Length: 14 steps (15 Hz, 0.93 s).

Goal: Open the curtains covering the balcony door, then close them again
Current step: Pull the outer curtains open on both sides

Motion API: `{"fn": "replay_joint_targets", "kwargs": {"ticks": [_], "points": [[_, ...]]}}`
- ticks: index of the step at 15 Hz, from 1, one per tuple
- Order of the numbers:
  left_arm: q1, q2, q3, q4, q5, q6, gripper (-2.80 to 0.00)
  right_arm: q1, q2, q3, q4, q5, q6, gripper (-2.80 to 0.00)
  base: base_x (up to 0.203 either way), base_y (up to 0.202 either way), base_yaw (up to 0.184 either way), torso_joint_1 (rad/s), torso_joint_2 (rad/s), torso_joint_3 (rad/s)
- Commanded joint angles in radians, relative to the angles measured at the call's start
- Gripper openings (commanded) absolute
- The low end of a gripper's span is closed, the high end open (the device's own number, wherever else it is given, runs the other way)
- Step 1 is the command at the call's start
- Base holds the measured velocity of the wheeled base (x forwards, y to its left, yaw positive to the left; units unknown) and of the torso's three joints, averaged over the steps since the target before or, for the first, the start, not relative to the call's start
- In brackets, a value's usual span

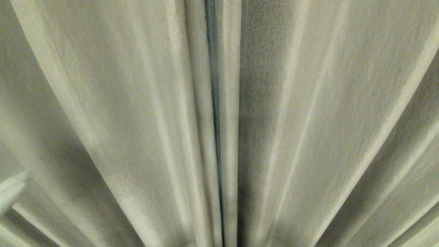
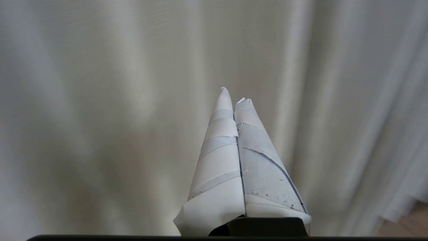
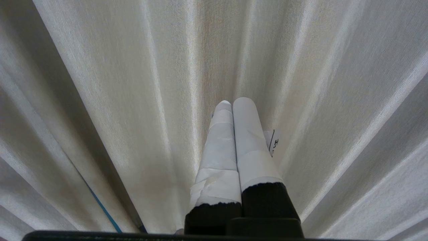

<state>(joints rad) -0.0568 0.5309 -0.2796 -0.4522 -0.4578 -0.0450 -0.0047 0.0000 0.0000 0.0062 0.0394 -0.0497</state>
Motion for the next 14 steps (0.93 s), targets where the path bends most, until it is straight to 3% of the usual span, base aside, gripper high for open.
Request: {"fn": "replay_joint_targets", "kwargs": {"ticks": [1,2,9,14], "points": [[-0.131,0.165,-0.014,-0.046,-0.02,-0.007,-2.8,0.0,0.0,0.0,0.0,0.001,-0.001,-2.8,0.0,0.0,0.0,0.0,0.0,0.0],[-0.217,0.203,-0.026,-0.057,-0.023,-0.016,-2.8,-0.001,0.0,0.0,0.0,0.001,-0.001,-2.8,0.0,0.0,0.0,0.0,0.0,0.0],[-0.479,0.461,-0.187,-0.084,0.016,-0.031,-2.8,0.0,0.0,0.0,0.0,0.001,-0.001,-2.8,0.0,0.0,0.0,0.0,0.0,0.0],[-0.632,0.53,-0.236,-0.086,0.215,-0.033,-2.8,0.0,0.0,0.0,0.0,0.001,-0.001,-2.8,0.0,0.0,0.0,0.0,0.0,0.0]]}}
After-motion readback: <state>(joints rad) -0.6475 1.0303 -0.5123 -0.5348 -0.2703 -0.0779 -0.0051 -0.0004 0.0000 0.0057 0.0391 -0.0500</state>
